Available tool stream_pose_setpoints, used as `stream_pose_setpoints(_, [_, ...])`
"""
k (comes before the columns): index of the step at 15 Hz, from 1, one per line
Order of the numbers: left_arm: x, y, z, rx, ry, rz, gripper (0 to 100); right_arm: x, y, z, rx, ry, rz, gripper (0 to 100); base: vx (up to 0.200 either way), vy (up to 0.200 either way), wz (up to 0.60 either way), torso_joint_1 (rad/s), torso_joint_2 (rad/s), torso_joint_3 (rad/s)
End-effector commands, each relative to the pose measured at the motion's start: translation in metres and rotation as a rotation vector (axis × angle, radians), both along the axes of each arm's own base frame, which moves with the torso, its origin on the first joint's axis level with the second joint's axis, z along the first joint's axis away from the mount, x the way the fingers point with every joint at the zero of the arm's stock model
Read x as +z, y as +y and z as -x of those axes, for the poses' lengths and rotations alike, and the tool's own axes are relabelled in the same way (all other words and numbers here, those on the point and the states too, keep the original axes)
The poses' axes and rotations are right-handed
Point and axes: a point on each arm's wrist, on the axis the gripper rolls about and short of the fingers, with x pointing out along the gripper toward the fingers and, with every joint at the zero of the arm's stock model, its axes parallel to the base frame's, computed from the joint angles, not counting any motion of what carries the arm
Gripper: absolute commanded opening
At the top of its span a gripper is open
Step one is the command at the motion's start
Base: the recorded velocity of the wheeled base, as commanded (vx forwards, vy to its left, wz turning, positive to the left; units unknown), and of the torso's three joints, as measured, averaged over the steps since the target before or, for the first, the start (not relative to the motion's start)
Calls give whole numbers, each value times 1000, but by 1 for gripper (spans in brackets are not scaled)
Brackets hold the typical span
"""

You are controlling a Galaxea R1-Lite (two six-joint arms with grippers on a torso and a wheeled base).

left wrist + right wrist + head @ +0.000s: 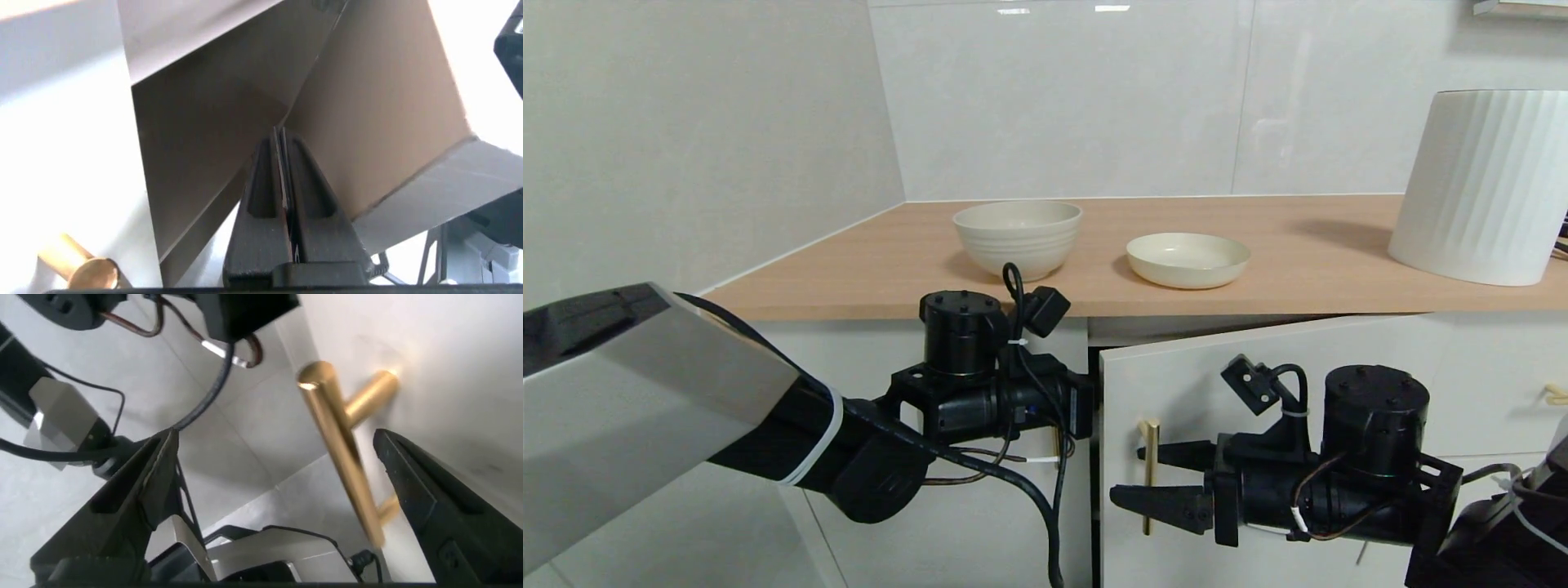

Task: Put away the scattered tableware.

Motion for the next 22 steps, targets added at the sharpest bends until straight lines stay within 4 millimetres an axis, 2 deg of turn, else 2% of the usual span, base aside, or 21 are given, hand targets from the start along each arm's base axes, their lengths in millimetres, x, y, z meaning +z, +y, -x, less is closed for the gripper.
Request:
stream_pose_setpoints(1, [4, -5, 6, -23, -8, 7, 0, 0, -4, -2, -24, 3, 4, 100, 0, 0, 0, 0, 0, 0])
stream_pose_setpoints(3, [4, -6, 7, -26, -8, 7, 0, 1, -8, -1, -33, 3, 4, 100, 0, 0, 0, 0, 0, 0])
stream_pose_setpoints(4, [2, -9, 8, -35, -3, 4, 0, 1, -23, 9, -57, 22, 16, 100, 0, 0, 0, 0, 0, 0])
stream_pose_setpoints(6, [2, -10, 8, -36, -1, 6, 0, 2, -37, 23, -78, 35, 25, 100, 0, 0, 0, 0, 0, 0])
stream_pose_setpoints(7, [4, -10, 8, -31, 12, 17, 0, 4, -46, 36, -81, 30, 35, 100, 0, 0, 0, 0, 0, 0])
stream_pose_setpoints(10, [5, -9, 8, -29, 24, 23, 0, 1, -63, 67, -76, 59, 59, 100, 0, 0, 0, 0, 0, 0])
stream_pose_setpoints(12, [4, -11, 9, -33, 24, 23, 0, -2, -68, 78, -77, 79, 74, 100, 0, 0, 0, 0, 0, 0])
stream_pose_setpoints(14, [4, -13, 11, -41, 25, 22, 0, -5, -73, 86, -78, 96, 85, 100, 0, 0, 0, 0, 0, 0])
stream_pose_setpoints(17, [4, -16, 11, -44, 23, 23, 0, -10, -77, 94, -73, 114, 107, 100, -200, 0, 0, 5, 4, 1])
stream_pose_setpoints(22, [1, -25, 5, -53, 19, 29, 0, -8, -78, 95, -75, 96, 106, 100, -40, 0, 0, 0, 0, 0])
